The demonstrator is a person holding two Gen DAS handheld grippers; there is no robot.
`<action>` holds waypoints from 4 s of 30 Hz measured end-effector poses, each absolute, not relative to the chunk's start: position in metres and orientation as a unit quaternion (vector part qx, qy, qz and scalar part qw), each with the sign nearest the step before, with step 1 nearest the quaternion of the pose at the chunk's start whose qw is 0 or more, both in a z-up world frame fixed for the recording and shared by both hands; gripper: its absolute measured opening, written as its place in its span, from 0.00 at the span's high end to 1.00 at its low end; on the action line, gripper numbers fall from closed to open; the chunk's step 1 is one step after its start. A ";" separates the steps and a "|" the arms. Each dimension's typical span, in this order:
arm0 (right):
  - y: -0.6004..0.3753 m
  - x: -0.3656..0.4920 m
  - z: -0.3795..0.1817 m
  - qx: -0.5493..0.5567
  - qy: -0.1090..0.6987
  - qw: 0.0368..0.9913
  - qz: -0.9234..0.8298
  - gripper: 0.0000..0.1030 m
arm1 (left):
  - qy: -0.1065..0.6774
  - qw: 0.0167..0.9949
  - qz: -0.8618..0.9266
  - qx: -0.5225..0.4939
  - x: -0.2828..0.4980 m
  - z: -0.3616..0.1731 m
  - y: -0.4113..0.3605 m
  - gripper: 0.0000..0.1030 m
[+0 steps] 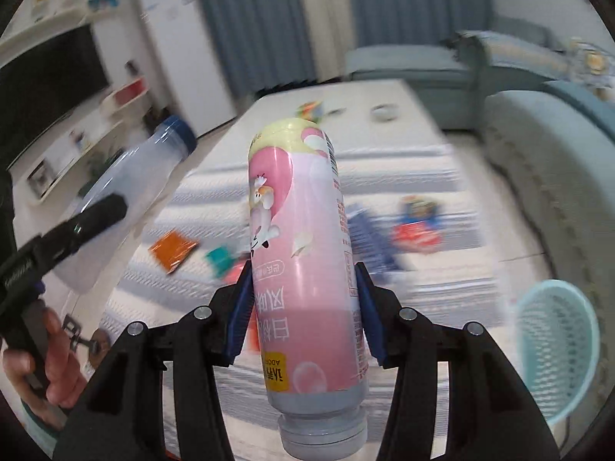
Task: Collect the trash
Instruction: 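Carry the clear bottle and pink bottle over the blue basket with both grippers, then open the right gripper to drop the pink bottle while the left gripper drops the clear bottle, then grasp the orange snack bag with the left gripper while the right gripper grasps the blue milk carton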
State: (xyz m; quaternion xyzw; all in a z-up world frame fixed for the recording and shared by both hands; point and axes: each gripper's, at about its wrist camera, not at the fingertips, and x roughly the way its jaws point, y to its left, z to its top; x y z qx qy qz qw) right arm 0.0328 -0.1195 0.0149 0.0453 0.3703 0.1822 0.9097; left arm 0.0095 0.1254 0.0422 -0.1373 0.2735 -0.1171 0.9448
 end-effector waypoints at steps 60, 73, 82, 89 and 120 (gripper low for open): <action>-0.356 0.049 -0.060 0.171 0.341 0.919 -0.100 0.49 | 0.357 0.892 -0.266 -0.086 0.068 -0.042 -0.102 0.36; -0.193 0.067 -0.016 0.060 0.278 0.958 0.037 0.49 | 0.320 0.939 -0.041 -0.117 0.066 0.001 0.129 0.31; -0.104 0.120 -0.052 0.012 0.365 0.926 0.099 0.38 | 0.381 0.892 0.122 -0.210 0.078 -0.072 0.302 0.27; -0.085 0.143 -0.082 -0.006 0.391 0.914 0.108 0.38 | 0.438 0.870 0.130 -0.188 0.095 -0.107 0.307 0.23; -0.062 0.164 -0.109 -0.042 0.461 0.876 0.139 0.40 | 0.407 0.898 0.110 -0.125 0.101 -0.087 0.285 0.94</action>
